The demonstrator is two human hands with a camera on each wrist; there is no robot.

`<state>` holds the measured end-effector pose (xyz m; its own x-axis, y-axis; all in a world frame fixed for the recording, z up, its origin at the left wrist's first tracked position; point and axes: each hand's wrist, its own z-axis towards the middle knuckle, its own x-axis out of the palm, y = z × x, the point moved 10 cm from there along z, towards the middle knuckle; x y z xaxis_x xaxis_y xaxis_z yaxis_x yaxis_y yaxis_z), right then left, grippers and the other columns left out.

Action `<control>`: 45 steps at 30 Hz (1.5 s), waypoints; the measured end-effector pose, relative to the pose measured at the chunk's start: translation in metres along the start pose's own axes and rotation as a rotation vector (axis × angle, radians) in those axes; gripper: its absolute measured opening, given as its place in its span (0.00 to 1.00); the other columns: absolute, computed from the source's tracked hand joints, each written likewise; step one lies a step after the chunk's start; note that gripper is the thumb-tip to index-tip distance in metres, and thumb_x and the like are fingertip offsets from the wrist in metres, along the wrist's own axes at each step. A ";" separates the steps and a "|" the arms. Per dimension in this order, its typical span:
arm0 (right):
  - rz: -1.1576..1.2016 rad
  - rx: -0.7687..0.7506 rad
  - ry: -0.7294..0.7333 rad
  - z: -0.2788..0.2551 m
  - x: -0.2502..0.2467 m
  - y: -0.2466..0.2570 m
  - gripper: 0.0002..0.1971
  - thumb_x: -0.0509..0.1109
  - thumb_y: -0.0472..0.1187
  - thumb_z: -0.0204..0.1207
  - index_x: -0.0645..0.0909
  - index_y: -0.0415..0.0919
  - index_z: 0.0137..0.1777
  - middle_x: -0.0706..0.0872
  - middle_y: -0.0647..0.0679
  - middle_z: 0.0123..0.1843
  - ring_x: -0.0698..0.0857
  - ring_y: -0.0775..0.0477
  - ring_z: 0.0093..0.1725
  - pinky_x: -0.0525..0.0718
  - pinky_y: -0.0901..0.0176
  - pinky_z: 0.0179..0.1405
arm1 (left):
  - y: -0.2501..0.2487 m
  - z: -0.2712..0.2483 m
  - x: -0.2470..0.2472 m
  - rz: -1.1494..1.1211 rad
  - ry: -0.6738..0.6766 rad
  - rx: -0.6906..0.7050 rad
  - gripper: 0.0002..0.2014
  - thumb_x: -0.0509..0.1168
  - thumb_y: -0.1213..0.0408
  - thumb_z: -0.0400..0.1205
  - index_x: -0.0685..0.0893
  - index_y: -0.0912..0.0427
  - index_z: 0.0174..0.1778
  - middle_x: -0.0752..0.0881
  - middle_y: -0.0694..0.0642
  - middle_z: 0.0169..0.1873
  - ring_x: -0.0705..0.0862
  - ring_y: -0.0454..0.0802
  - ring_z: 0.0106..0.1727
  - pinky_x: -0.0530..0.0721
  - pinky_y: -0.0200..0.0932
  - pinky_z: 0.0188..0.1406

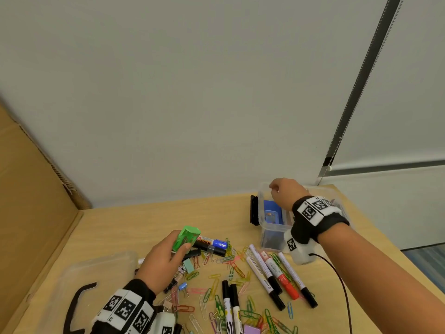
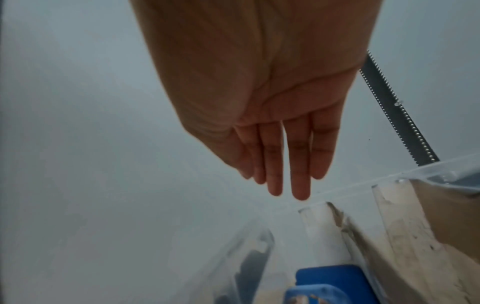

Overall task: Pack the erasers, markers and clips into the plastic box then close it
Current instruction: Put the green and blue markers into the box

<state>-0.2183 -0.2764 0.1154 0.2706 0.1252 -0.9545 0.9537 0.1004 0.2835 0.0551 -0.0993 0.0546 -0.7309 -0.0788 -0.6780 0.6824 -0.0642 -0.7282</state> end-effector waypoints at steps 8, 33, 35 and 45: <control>0.426 -0.397 0.320 -0.082 -0.006 0.037 0.18 0.67 0.48 0.79 0.77 0.51 0.69 0.82 0.57 0.64 0.84 0.55 0.58 0.83 0.57 0.61 | -0.102 0.023 0.041 -0.117 0.024 0.122 0.08 0.59 0.50 0.84 0.78 0.40 0.58 0.87 0.43 0.45 0.84 0.36 0.44 0.82 0.38 0.43; -0.174 -0.181 0.175 0.053 0.027 0.001 0.15 0.72 0.38 0.74 0.79 0.33 0.58 0.85 0.37 0.59 0.86 0.36 0.56 0.80 0.56 0.45 | -0.117 0.126 0.161 0.181 0.012 -0.055 0.29 0.49 0.57 0.87 0.48 0.55 0.84 0.53 0.54 0.83 0.57 0.51 0.82 0.60 0.50 0.81; -0.246 -0.188 0.229 0.056 0.034 0.001 0.18 0.72 0.39 0.74 0.80 0.32 0.61 0.84 0.37 0.63 0.85 0.36 0.60 0.83 0.52 0.54 | -0.117 0.126 0.161 0.179 0.007 -0.053 0.29 0.50 0.58 0.87 0.49 0.55 0.83 0.54 0.54 0.83 0.59 0.52 0.82 0.62 0.51 0.80; -0.459 -0.242 0.384 0.055 0.046 -0.010 0.34 0.73 0.45 0.73 0.68 0.34 0.77 0.73 0.37 0.76 0.75 0.37 0.73 0.74 0.46 0.73 | -0.117 0.126 0.159 0.204 -0.013 -0.041 0.29 0.50 0.58 0.87 0.50 0.56 0.83 0.55 0.54 0.83 0.61 0.53 0.80 0.66 0.52 0.79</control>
<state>-0.2081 -0.3255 0.0633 -0.2665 0.3567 -0.8954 0.8926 0.4419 -0.0897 -0.1395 -0.2299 0.0445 -0.5774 -0.0987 -0.8105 0.8147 -0.0050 -0.5798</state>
